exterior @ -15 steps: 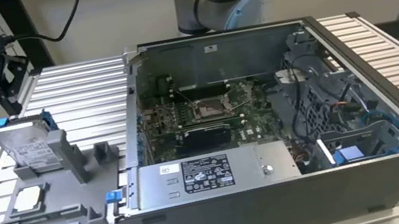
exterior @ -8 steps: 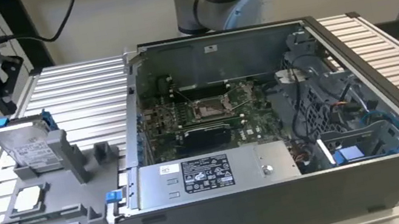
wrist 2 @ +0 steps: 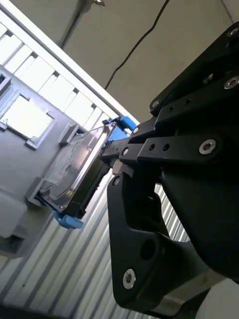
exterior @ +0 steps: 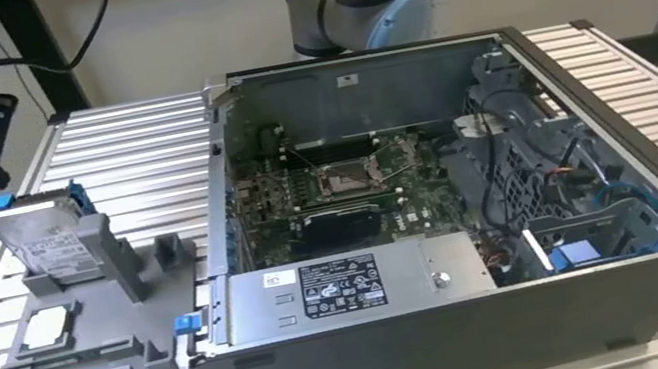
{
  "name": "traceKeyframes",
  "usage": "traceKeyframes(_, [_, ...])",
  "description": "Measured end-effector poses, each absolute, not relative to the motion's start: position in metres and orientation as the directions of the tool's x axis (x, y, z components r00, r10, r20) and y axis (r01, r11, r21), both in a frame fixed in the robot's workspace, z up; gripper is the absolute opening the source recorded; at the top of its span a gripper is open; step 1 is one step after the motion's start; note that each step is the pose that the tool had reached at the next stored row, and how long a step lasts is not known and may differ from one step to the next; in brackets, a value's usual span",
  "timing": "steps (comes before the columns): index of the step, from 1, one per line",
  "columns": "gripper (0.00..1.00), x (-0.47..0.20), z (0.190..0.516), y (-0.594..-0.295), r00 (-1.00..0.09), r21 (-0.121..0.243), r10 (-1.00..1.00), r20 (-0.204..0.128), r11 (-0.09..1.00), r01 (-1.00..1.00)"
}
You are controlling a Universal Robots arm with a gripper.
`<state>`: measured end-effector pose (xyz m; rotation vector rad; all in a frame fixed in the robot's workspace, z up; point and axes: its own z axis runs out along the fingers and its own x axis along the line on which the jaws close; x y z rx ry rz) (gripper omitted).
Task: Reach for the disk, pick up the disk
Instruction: 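Reach for the disk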
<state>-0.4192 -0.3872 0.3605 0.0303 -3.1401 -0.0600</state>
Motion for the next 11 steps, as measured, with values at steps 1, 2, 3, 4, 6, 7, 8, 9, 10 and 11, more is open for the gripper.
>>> traceKeyframes(1, [0.00, -0.421, 0.360, -0.387, -1.000, 0.038, -0.019, 0.001, 0.999, -0.019])
traceKeyframes(2, [0.00, -0.422, 0.360, -0.386, -1.000, 0.038, -0.019, 0.001, 0.999, -0.019])
traceKeyframes(3, [0.00, -0.423, 0.360, -0.385, -1.000, 0.038, -0.020, 0.001, 0.999, -0.020])
traceKeyframes(4, [0.00, -0.425, 0.360, -0.385, -1.000, 0.038, -0.020, 0.000, 0.999, -0.020])
traceKeyframes(6, [0.00, -0.427, 0.360, -0.384, -1.000, 0.038, -0.020, 0.001, 0.999, -0.020])
traceKeyframes(7, [0.00, -0.428, 0.360, -0.383, -1.000, 0.038, -0.020, 0.000, 0.999, -0.020])
traceKeyframes(8, [0.00, -0.430, 0.360, -0.382, -1.000, 0.038, -0.020, 0.000, 0.999, -0.020])
traceKeyframes(9, [0.00, -0.431, 0.360, -0.381, -1.000, 0.038, -0.020, 0.000, 0.999, -0.020])
traceKeyframes(10, [0.00, -0.431, 0.360, -0.381, -1.000, 0.038, -0.020, 0.001, 0.999, -0.020])
traceKeyframes(11, [0.00, -0.432, 0.360, -0.380, -1.000, 0.038, -0.020, 0.000, 0.999, -0.020])
